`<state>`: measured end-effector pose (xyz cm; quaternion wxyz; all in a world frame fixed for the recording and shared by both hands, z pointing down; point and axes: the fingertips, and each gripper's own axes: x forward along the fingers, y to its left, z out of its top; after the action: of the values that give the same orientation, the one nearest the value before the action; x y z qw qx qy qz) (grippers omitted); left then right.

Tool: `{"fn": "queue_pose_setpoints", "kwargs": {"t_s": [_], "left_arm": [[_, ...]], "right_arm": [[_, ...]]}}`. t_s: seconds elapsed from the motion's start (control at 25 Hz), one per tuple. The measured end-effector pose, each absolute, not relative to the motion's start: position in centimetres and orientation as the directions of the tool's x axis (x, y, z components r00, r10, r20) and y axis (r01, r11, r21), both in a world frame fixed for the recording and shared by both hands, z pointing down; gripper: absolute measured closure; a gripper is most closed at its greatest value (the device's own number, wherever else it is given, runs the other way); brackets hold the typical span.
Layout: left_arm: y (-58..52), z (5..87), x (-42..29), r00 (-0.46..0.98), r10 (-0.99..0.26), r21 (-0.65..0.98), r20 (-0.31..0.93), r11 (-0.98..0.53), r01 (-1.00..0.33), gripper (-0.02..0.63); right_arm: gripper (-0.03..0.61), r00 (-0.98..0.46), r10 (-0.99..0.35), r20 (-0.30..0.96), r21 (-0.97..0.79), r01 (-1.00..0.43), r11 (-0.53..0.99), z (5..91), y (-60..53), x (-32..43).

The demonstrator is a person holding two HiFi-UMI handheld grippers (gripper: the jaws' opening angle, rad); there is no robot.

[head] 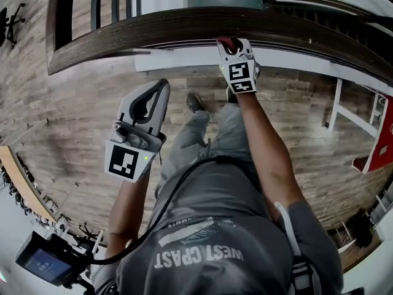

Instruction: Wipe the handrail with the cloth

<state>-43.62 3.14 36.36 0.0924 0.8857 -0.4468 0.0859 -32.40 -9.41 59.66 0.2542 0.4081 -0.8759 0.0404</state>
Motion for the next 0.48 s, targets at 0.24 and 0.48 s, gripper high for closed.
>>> {"fn": "queue_pose_setpoints", "kwargs": {"t_s": [0.24,0.48], "left_arm": [[1.9,36.2,-43.3,0.531,-0.808,0.08,0.255,-0.53,-0.844,0.607],[0.5,36.2,-32.4,0.5,-0.835,0.065,0.231,-0.499,-0.864,0.607]], "right_arm": [[0.497,-0.456,-0.754,0.473,0.145,-0.803,0.578,59.3,-11.8,-23.4],[0.497,-0.196,-0.848,0.493,0.178,-0.931,0.318,59.3,-13.3,0.0]]}}
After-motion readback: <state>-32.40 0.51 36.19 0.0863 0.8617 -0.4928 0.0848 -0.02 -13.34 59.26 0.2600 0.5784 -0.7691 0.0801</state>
